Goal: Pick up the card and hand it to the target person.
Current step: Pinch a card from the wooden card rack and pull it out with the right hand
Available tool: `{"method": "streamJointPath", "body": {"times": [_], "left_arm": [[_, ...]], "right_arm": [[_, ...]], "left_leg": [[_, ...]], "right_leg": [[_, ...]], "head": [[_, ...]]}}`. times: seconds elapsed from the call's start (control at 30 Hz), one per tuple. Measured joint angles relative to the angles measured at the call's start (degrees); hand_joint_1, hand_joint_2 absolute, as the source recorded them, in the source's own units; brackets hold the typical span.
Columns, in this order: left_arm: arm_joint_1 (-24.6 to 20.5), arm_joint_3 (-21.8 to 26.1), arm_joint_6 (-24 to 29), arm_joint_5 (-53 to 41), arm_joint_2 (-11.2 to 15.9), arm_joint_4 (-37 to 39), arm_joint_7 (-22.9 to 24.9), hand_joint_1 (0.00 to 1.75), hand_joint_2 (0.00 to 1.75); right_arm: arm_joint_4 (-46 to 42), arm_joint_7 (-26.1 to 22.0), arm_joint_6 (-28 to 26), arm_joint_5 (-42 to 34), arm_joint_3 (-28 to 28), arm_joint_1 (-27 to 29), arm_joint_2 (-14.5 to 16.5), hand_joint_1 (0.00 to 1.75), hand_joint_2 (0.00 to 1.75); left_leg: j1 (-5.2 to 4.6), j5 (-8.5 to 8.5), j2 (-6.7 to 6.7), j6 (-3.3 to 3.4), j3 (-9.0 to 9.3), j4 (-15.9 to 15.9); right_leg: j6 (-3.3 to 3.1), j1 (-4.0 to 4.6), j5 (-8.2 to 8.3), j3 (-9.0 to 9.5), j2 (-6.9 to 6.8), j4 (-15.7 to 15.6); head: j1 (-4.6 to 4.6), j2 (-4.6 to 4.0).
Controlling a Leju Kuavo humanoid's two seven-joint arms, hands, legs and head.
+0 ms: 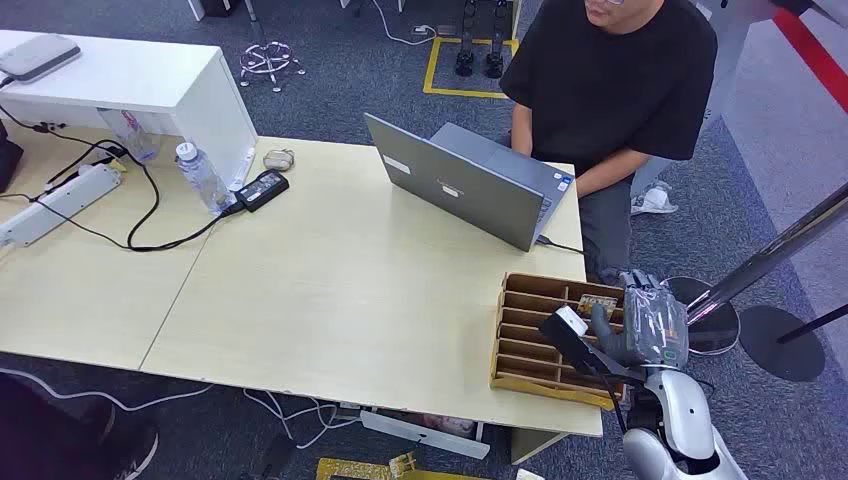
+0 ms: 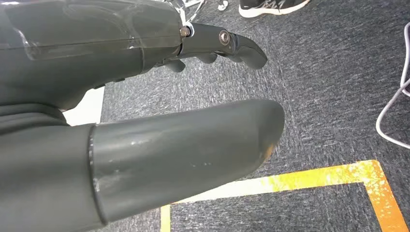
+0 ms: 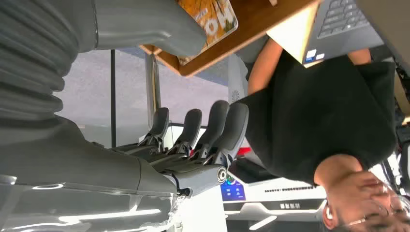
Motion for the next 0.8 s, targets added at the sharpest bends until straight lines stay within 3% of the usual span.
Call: {"method": "streamJointPath", "body": {"times": [0.8], "left_arm": [[0.0,0.0,0.0,-0.1,0.0,0.0,0.0,0.00,0.00]], "right_arm": [[0.9,0.9,2.6,0.0,2.5,-0.7,-0.2,0.88,1.75]], "left_leg": [[0.00,0.00,0.00,0.00,0.00,0.0]], "right_leg": [[0.00,0.00,0.00,0.00,0.00,0.0]], "head": [[-0.02,0.00]]}}
